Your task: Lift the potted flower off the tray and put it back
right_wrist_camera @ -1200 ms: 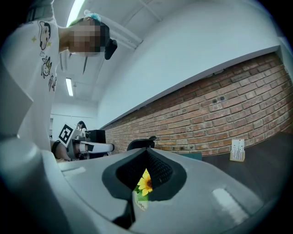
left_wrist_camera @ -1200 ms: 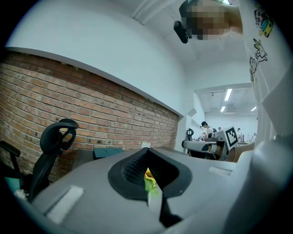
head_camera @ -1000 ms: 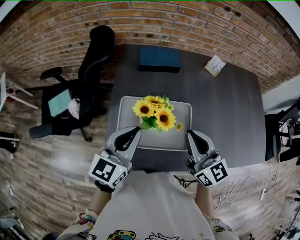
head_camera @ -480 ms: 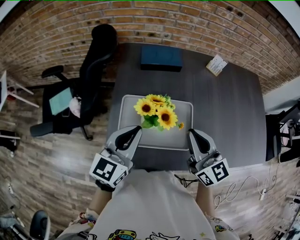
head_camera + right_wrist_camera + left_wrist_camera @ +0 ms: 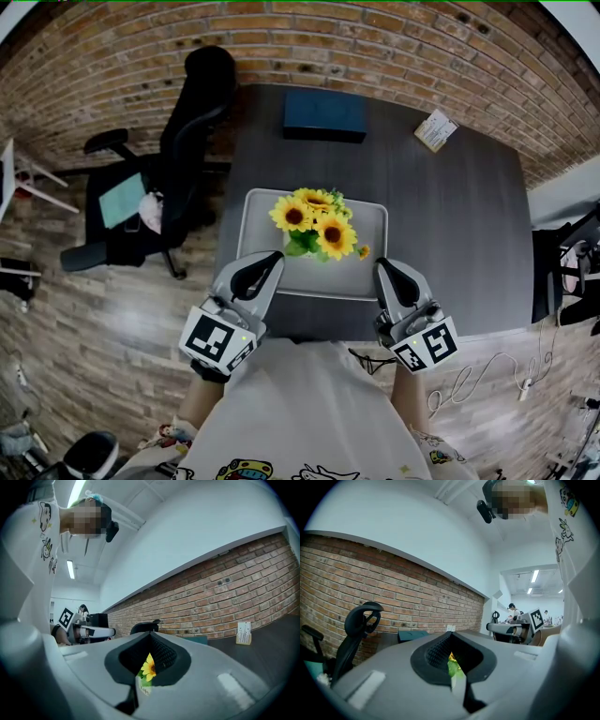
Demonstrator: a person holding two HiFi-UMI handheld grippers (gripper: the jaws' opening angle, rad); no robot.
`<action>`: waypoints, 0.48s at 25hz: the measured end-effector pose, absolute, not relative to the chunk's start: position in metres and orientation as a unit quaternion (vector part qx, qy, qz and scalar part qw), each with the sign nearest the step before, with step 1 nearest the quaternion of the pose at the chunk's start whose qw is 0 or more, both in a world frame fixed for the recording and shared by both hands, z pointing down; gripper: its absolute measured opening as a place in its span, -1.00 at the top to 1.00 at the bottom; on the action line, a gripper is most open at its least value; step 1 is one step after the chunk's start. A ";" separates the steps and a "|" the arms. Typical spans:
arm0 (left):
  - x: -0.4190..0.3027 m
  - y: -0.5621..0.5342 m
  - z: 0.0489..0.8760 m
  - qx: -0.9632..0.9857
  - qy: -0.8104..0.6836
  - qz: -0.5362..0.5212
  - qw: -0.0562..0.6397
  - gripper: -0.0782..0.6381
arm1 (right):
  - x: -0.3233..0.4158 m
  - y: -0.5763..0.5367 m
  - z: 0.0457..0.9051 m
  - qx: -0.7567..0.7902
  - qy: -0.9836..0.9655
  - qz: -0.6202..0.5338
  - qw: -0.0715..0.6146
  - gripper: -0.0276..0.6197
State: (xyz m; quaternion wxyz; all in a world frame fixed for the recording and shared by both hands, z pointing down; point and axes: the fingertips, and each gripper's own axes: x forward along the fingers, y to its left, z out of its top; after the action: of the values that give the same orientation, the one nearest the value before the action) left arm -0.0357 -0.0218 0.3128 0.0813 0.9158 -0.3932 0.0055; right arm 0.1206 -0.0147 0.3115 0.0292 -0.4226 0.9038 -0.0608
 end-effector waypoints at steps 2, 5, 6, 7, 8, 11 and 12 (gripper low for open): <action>-0.036 -0.022 0.313 0.916 -0.393 0.006 0.081 0.75 | 0.121 -0.015 0.312 -0.424 0.903 -0.061 0.030 0.91; -0.036 -0.023 0.313 0.916 -0.393 0.006 0.081 0.75 | 0.122 -0.016 0.312 -0.425 0.903 -0.061 0.030 0.91; -0.036 -0.023 0.313 0.916 -0.394 0.006 0.081 0.75 | 0.122 -0.016 0.312 -0.425 0.903 -0.061 0.030 0.91; -0.036 -0.023 0.313 0.916 -0.394 0.006 0.081 0.75 | 0.122 -0.016 0.312 -0.425 0.903 -0.061 0.029 0.91; -0.036 -0.023 0.313 0.916 -0.394 0.006 0.081 0.75 | 0.122 -0.016 0.312 -0.425 0.903 -0.061 0.029 0.91; -0.036 -0.023 0.313 0.915 -0.394 0.006 0.081 0.75 | 0.121 -0.017 0.313 -0.423 0.903 -0.061 0.028 0.91; -0.036 -0.023 0.313 0.915 -0.394 0.007 0.082 0.75 | 0.121 -0.017 0.313 -0.423 0.904 -0.061 0.028 0.91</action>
State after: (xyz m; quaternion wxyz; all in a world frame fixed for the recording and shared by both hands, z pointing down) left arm -0.0363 -0.0233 0.3133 0.0815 0.9153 -0.3944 0.0068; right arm 0.1207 -0.0167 0.3127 0.0284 -0.4228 0.9037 -0.0610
